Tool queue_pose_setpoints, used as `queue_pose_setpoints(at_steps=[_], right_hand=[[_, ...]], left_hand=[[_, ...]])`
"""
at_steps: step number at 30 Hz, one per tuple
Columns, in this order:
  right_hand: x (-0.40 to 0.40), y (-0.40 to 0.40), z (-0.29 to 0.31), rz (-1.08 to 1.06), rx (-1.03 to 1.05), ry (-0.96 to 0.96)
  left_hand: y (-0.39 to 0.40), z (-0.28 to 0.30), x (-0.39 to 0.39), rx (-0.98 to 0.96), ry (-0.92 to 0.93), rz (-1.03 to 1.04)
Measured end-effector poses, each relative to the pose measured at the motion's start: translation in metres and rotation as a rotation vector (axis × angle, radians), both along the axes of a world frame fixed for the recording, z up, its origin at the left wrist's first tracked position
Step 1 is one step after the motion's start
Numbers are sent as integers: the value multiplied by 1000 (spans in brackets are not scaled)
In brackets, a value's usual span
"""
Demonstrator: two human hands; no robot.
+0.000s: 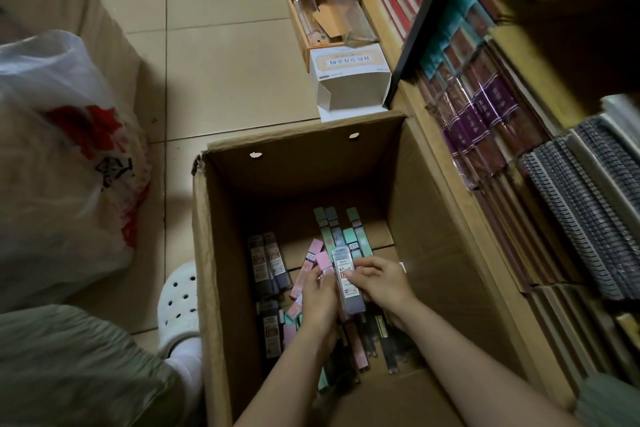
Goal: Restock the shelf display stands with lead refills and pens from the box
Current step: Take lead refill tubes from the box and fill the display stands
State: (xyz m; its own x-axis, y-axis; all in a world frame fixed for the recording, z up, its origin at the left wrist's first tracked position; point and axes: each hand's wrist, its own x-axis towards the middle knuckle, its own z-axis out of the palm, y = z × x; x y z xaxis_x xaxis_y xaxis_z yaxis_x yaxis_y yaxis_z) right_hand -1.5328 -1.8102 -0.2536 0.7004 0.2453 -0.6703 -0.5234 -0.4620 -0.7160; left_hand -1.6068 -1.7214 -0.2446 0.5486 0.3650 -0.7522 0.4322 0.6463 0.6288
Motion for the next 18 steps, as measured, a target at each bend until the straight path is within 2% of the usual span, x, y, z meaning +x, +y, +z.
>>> queue_pose_setpoints(at_steps=[7, 11, 18], right_hand=[[6, 6, -6, 187, -88, -161], [29, 6, -6, 182, -375, -463], [45, 24, -18, 314, -511, -465]], left_hand=[[6, -6, 1, -23, -46, 66], [14, -15, 3, -33, 22, 153], [13, -33, 4, -36, 38, 214]])
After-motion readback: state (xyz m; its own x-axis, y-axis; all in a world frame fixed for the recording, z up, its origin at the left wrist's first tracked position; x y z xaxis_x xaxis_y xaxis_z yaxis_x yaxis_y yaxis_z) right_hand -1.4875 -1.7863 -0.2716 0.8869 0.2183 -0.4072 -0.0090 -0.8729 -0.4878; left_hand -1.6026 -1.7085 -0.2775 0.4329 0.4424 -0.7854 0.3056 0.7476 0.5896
